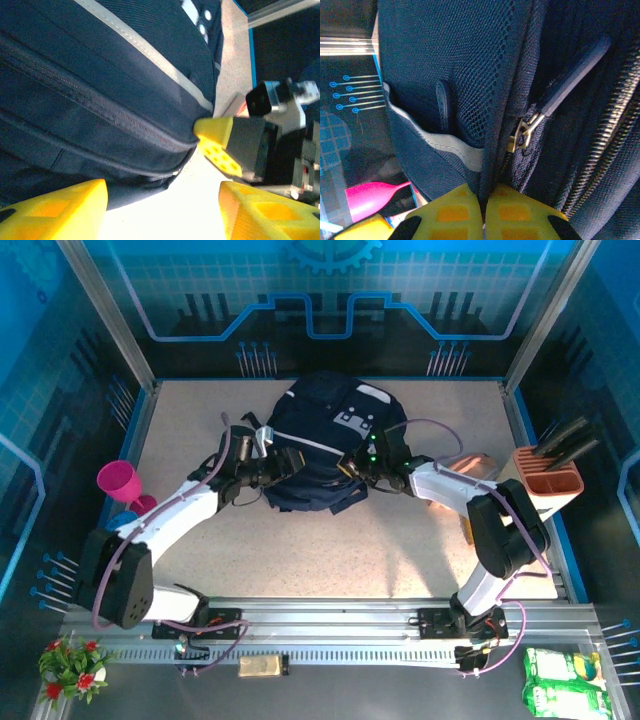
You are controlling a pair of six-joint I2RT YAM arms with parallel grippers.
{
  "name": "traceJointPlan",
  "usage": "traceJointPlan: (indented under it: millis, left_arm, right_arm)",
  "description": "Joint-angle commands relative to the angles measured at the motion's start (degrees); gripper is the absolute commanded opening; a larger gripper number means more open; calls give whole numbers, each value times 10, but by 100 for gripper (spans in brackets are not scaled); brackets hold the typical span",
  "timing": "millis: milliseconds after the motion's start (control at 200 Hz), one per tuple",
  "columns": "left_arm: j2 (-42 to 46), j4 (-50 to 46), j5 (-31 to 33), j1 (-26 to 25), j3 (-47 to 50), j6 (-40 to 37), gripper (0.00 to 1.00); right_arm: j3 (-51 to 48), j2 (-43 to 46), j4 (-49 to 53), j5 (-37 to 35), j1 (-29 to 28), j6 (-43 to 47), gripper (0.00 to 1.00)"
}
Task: Pack books, pencil case, and school supplies into a backpack
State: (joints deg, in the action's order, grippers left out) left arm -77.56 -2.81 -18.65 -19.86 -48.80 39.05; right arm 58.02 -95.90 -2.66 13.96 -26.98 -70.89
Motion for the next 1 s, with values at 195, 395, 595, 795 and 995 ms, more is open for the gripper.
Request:
traceJointPlan:
  millis: [195,395,595,795,995]
  left_arm:
    - [-4,19,-5,-69,30,-120,63]
    - [-63,70,-11,-102,13,-131,62]
    - [-121,99,-8,-109,-22,-145,59]
    - [-120,113,7,-112,-29,-164,60]
    - [-82,126,76,-113,8,-151,61]
  right_arm:
    - [38,23,-57,33,20,16,5]
    - [51,19,-65,59,21,11,4]
    - [59,16,-68,66,21,4,4]
    - [63,10,-69,74,22,-4,4]
    - [66,8,-65,74,23,-3,4]
